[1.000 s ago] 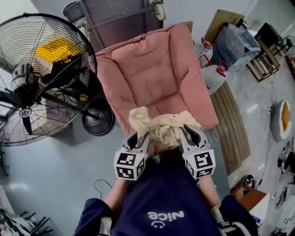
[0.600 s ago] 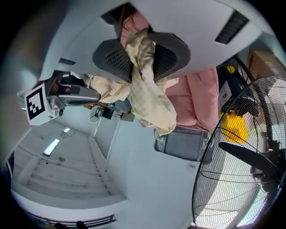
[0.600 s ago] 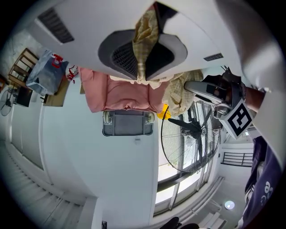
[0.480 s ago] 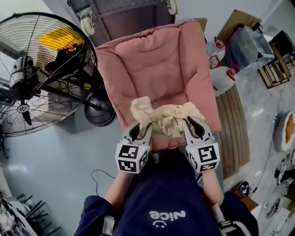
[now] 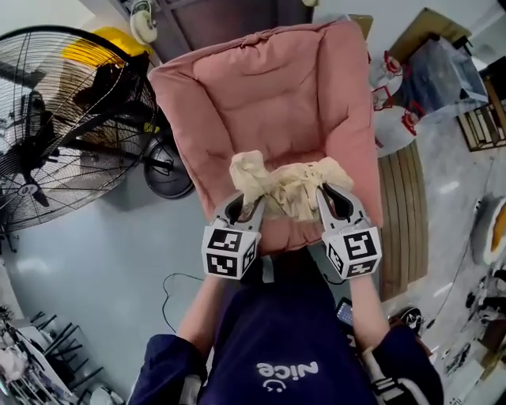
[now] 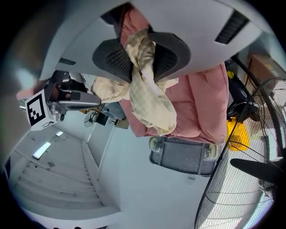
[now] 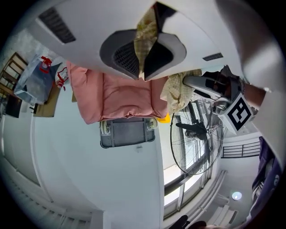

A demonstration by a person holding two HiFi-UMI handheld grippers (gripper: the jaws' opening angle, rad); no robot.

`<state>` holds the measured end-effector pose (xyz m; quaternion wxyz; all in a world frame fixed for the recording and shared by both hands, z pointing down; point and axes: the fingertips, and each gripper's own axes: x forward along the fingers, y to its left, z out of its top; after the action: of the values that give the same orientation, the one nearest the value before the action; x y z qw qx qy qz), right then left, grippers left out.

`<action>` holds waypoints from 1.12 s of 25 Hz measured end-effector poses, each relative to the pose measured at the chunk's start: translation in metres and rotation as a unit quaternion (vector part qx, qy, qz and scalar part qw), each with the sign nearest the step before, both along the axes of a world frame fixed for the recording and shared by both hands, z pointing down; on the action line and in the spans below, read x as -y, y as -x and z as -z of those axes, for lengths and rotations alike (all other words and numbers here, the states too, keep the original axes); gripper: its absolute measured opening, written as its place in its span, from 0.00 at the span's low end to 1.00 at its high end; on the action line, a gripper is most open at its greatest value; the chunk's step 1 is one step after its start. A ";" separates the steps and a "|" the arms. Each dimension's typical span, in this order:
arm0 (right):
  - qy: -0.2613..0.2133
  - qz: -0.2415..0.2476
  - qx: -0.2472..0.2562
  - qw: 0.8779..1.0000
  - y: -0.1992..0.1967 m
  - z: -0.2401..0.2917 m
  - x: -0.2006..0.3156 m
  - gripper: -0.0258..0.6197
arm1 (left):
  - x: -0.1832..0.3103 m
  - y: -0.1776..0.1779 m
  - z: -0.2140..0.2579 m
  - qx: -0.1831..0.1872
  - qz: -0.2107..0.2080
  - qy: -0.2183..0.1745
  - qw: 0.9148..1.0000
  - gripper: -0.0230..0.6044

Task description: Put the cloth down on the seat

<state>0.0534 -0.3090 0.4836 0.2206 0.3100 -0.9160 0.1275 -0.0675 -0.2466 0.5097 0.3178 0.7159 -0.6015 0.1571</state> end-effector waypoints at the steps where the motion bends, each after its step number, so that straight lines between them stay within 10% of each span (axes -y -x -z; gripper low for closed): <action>1: 0.002 0.003 0.001 1.000 0.002 -0.005 0.006 0.14 | 0.005 0.000 -0.006 0.000 0.000 0.004 1.000 0.26; 28: 0.148 -0.017 -0.030 0.988 0.014 -0.221 0.075 0.13 | 0.081 -0.016 -0.273 -0.013 -0.025 0.200 0.979 0.24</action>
<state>0.0392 -0.3842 0.7045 0.2891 0.2932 -0.8747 0.2558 -0.0516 -0.3275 0.7827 0.4583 0.6546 -0.5359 0.2726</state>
